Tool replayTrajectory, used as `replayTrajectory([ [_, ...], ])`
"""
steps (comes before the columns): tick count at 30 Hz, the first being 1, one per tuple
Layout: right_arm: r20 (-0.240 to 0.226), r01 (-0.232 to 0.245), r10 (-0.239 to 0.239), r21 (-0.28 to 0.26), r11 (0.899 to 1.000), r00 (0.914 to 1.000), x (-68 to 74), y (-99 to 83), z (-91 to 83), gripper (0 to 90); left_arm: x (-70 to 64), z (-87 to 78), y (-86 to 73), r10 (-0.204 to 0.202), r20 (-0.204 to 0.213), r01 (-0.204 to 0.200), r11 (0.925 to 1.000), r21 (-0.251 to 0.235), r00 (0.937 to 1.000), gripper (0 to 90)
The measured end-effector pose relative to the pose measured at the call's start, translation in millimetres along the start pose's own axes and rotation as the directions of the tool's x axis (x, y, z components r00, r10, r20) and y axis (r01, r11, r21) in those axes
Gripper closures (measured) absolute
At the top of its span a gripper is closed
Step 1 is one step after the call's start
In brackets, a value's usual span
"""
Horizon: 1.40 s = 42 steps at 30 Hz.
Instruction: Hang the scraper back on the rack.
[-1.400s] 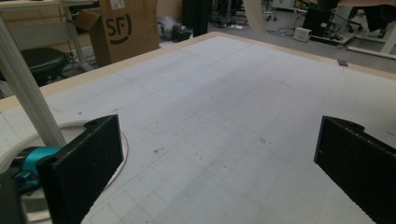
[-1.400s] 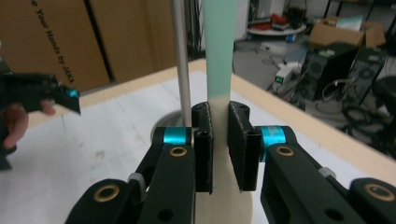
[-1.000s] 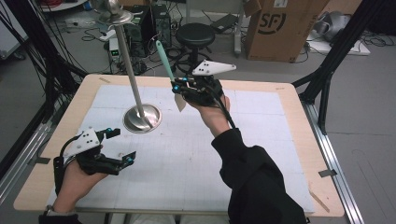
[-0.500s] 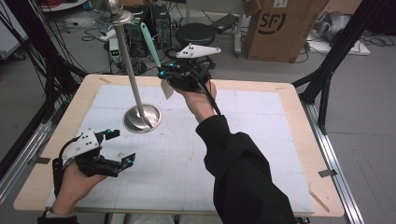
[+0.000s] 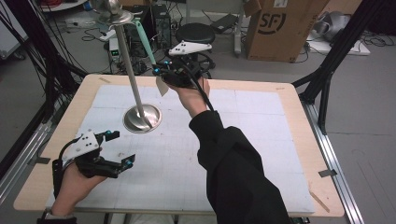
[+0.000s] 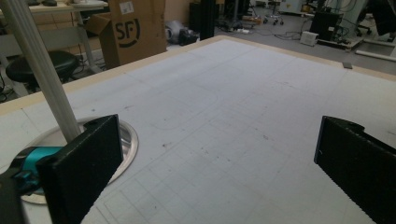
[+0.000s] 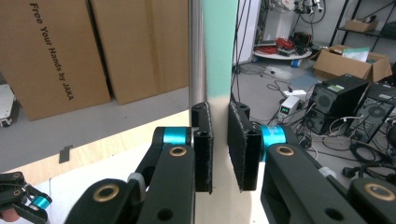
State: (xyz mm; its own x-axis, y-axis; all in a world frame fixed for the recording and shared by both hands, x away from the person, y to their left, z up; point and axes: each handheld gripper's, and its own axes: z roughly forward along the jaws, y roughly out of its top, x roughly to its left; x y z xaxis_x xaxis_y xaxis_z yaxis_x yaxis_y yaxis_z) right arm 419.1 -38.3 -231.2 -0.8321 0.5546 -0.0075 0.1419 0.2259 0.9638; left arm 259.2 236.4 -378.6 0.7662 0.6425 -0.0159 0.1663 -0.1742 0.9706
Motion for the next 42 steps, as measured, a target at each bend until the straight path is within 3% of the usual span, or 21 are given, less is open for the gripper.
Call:
replayTrajectory([
  [10,-0.029,-0.004,0.004,0.001,1.000,0.9996,3.5,-3.3,10.1,79.0,0.8,-0.8,-0.8,-0.002,-0.001,0.002,1.0000,0.001,1.0000,1.7],
  [13,-0.023,0.004,-0.004,-0.006,1.000,0.9997,5.3,-3.5,10.6,63.7,0.8,-0.4,-1.2,-0.003,-0.002,0.003,1.0000,0.003,1.0000,1.7],
  [20,-0.034,-0.024,0.024,-0.001,1.000,0.9991,5.2,-16.6,2.4,37.6,3.1,-0.9,0.2,-0.011,-0.003,0.011,0.9999,-0.008,0.9999,1.7],
  [23,-0.048,-0.001,0.003,0.041,0.999,0.9989,4.8,-28.3,-4.2,31.0,3.8,1.8,1.1,-0.015,-0.001,0.015,0.9998,-0.011,0.9999,1.8],
  [24,-0.067,0.032,-0.027,0.075,0.997,0.9974,3.1,-35.4,-7.6,29.1,3.4,4.2,1.0,-0.014,0.004,0.014,0.9998,-0.010,0.9999,1.7],
  [26,-0.080,0.041,-0.033,0.105,0.994,0.9962,0.7,-46.3,-15.0,24.5,2.6,9.4,1.1,-0.010,0.016,0.010,0.9999,-0.002,0.9998,1.7],
  [30,-0.110,0.012,-0.001,0.097,0.995,0.9939,-7.3,-65.9,-36.6,13.3,2.8,17.1,2.2,-0.017,0.041,0.018,0.9998,-0.009,0.9990,1.7],
  [34,-0.105,-0.021,0.029,0.081,0.997,0.9940,-15.8,-84.4,-60.9,0.3,2.1,24.4,1.4,-0.040,0.073,0.041,0.9991,-0.012,0.9965,1.7],
  [37,-0.089,-0.061,0.068,0.077,0.995,0.9937,-21.6,-98.9,-80.7,0.2,1.9,26.9,1.8,-0.044,0.081,0.045,0.9989,-0.015,0.9958,1.7],
  [42,-0.064,-0.057,0.060,0.043,0.997,0.9961,-26.6,-123.3,-117.5,0.2,2.8,28.1,2.7,-0.050,0.084,0.053,0.9983,-0.027,0.9952,1.7],
])
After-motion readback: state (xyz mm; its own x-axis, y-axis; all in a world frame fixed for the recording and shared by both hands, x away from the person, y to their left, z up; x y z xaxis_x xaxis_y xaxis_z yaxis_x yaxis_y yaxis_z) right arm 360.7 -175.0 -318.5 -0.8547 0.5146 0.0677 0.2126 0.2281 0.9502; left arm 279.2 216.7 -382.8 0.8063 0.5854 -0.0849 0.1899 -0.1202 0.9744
